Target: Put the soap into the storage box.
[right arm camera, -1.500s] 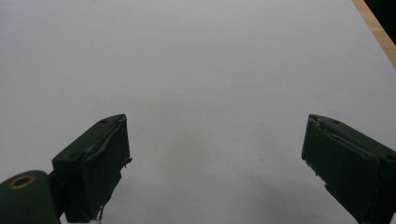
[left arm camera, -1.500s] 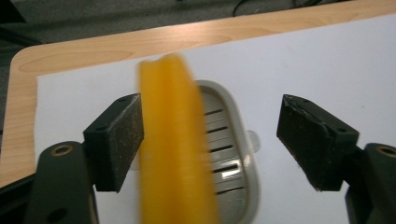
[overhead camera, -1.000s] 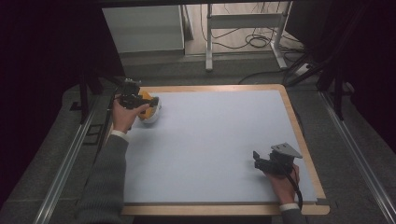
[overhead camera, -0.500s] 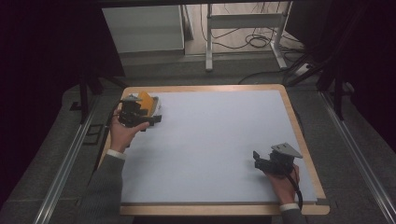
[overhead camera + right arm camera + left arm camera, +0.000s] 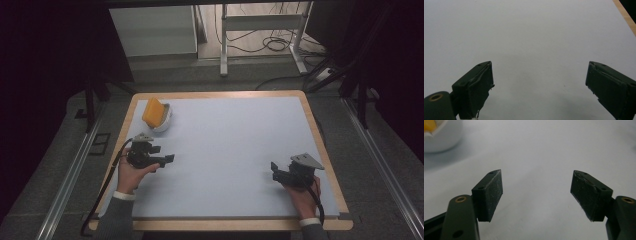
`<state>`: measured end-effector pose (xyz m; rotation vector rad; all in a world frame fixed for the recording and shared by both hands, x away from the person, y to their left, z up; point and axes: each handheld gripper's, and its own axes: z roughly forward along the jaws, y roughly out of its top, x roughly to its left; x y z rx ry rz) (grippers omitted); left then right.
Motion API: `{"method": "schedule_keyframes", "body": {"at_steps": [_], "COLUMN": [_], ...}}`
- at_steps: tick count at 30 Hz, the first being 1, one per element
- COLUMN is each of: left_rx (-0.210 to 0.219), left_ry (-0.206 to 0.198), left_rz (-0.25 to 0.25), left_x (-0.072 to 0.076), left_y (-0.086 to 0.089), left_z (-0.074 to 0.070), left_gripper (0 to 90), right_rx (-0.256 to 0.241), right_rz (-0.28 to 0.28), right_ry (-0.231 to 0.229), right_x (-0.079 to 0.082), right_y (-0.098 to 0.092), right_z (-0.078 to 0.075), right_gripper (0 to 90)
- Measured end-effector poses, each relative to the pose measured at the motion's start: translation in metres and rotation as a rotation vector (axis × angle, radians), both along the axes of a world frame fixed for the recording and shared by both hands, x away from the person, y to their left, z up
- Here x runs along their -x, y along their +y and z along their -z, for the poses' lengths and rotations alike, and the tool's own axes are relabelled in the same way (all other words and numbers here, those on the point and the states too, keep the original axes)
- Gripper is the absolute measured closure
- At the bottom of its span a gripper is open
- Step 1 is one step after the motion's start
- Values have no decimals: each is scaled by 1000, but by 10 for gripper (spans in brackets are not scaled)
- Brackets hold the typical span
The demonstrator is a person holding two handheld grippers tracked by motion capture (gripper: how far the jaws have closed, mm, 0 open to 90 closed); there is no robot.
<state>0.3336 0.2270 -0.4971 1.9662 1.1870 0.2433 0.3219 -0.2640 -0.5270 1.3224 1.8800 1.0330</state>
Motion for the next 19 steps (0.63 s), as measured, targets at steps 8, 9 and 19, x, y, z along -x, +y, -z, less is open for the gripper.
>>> {"method": "schedule_keyframes", "body": {"at_steps": [8, 9, 19], "left_rx": [-13, -15, 2], "left_ry": [28, 24, 29], "left_rz": [-6, -1, 13], "left_x": [8, 9, 12], "left_y": [3, 2, 1], "left_z": [16, 16, 17], "left_gripper": [265, 263, 249], "right_rx": [1, 1, -5], "right_rz": [-2, 0, -16], "right_ry": [-4, -6, -7], "right_x": [0, 0, 1], "right_y": [0, 0, 0], "right_z": [0, 0, 0], "right_gripper": [79, 78, 79]}}
